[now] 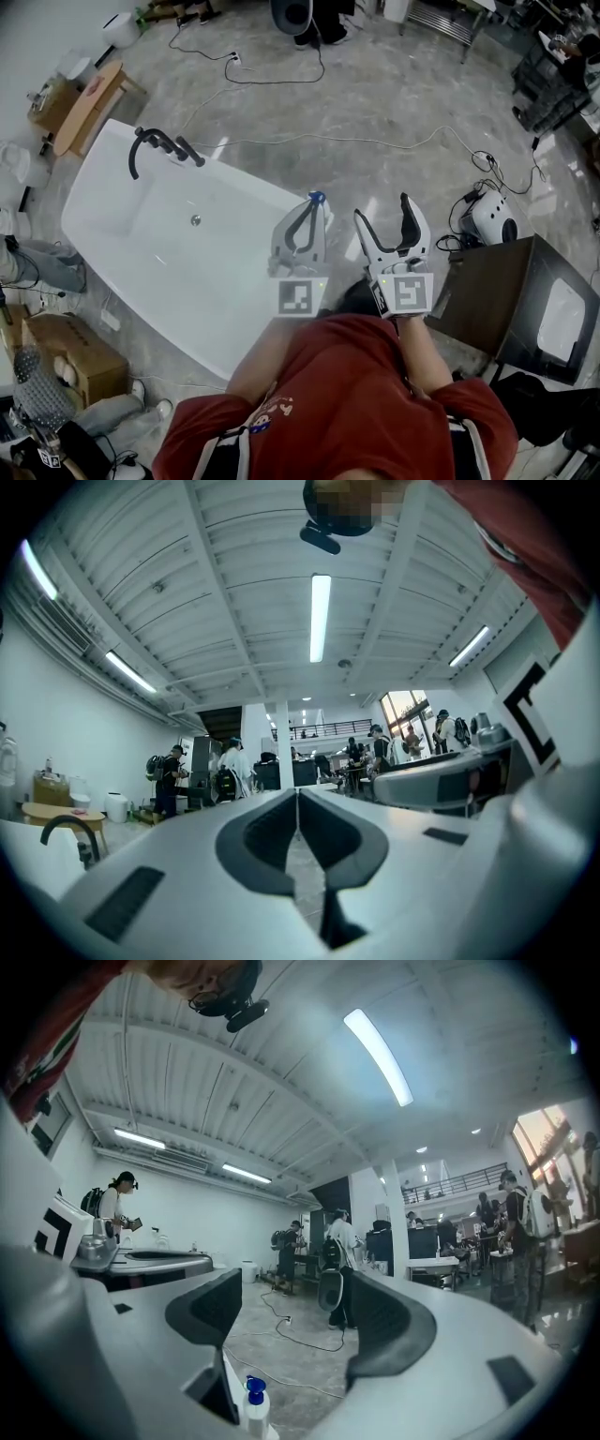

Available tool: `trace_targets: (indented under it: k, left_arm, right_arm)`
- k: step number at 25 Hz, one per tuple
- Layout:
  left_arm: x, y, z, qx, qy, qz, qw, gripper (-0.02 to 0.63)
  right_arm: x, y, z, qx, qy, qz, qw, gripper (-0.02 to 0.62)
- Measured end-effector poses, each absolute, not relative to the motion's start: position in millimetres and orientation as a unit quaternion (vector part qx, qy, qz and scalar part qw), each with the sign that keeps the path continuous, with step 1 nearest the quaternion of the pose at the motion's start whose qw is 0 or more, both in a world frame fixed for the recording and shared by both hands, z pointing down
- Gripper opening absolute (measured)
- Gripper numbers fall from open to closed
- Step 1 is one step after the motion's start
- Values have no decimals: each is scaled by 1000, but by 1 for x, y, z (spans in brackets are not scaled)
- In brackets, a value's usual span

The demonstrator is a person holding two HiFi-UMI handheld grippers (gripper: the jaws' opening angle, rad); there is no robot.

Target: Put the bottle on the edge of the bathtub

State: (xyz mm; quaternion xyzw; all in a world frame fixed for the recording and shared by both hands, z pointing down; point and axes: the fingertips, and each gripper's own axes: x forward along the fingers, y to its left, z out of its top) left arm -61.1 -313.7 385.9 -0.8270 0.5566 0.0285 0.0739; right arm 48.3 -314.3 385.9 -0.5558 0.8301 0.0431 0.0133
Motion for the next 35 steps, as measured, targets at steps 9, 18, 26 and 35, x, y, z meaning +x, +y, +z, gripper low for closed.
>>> trace_targets:
  k: [9, 18, 26, 35]
  left_arm:
    - [-61, -315, 385, -826, 560, 31, 62, 17]
    - [-54, -315, 386, -829, 555, 21, 66, 17]
    - [-51, -313, 393, -830, 554, 12, 63, 17]
    - [-48, -312, 394, -831, 553, 13, 63, 17]
  right_arm:
    - [40, -316, 386, -542, 838, 52, 5, 280]
    - [39, -314, 390, -535, 844, 42, 6, 165]
    - [36, -311, 395, -528, 848, 36, 3, 96]
    - [39, -318, 410, -531, 846, 31, -21, 20]
